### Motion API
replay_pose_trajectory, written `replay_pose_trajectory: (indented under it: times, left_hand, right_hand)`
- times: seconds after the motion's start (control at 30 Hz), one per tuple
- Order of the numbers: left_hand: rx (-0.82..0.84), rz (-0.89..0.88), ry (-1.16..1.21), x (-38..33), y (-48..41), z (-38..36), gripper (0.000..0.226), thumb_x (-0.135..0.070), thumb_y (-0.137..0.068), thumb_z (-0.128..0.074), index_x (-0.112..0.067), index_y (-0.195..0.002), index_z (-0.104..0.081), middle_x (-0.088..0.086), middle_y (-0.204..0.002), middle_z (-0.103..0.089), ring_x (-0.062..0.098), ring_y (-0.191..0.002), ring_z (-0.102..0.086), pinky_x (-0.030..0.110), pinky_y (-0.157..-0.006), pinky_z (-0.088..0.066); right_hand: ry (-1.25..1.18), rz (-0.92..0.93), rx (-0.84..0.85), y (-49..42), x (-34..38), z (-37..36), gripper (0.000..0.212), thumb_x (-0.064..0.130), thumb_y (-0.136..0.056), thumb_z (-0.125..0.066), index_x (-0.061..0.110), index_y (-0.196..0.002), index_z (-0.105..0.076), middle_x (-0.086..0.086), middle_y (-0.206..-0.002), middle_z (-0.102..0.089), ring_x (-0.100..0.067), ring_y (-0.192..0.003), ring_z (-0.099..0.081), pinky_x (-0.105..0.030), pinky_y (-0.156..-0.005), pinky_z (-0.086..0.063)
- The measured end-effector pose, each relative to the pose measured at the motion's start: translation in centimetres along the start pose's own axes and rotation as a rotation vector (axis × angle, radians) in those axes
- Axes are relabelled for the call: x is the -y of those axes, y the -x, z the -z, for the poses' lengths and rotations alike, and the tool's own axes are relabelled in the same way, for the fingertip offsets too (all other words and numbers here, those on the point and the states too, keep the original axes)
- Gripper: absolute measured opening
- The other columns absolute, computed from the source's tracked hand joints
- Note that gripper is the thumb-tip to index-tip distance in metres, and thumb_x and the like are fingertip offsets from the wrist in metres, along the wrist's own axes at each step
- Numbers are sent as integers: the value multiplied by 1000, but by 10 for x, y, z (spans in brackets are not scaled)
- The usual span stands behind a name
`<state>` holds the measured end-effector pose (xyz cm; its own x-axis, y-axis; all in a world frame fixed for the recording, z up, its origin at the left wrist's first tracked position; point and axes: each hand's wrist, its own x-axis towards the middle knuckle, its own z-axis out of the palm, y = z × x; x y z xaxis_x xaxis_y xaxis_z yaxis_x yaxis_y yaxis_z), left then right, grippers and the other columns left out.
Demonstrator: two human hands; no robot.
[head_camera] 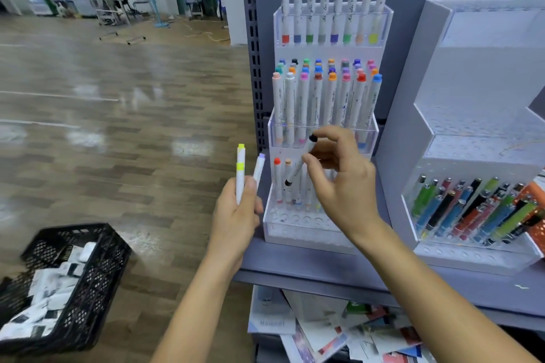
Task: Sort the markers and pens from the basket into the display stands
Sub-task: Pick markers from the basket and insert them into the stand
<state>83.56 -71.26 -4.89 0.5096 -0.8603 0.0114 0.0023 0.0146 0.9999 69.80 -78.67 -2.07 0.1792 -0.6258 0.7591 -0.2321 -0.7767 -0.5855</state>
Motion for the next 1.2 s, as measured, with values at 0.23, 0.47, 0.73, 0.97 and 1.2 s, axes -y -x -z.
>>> replay_pose_trajectory:
  times: [0.23,0.47,0.73,0.97,1.2]
  left_hand:
    - [-11,55,42,0,4,6,26,-35,-100,-41,-15,-85,-46,1,-64,-50,6,-42,-28,16,-38,-25]
    - [10,19,91,-1,6,4,21,-27,-101,-42,-14,-87,-51,6,-70,-51,10,-45,-32,17,-40,-27]
    - [-6,-12,164,-5,6,0,20,-22,-99,-45,-11,-95,-62,-3,-65,-58,8,-41,-39,18,-38,-29]
    - [-7,-24,172,-6,5,-2,20,-22,-99,-45,-11,-96,-61,-1,-67,-59,9,-42,-41,19,-38,-30]
    - [84,-55,150,-4,7,-5,23,-25,-100,-42,-9,-102,-59,4,-69,-59,10,-41,-40,21,-38,-30]
  right_hand:
    - [103,65,132,9,-11,-23,34,6,-86,-62,23,-109,-44,3,-85,-62,-12,-73,-58,-28,-65,-48]
    - [299,104,228,10,-17,-30,19,13,-81,-64,12,-98,-57,-2,-76,-64,-21,-61,-58,-38,-53,-51]
    - [298,105,252,2,-12,-28,7,16,-83,-61,11,-88,-63,0,-75,-62,-19,-65,-58,-33,-56,-47]
    - [383,54,307,0,-6,-30,16,23,-86,-54,13,-90,-66,0,-75,-64,-23,-65,-61,-40,-55,-51]
    - [-307,-319,323,9,16,-16,36,2,-85,-65,20,-115,-58,8,-90,-68,0,-84,-65,-12,-66,-49]
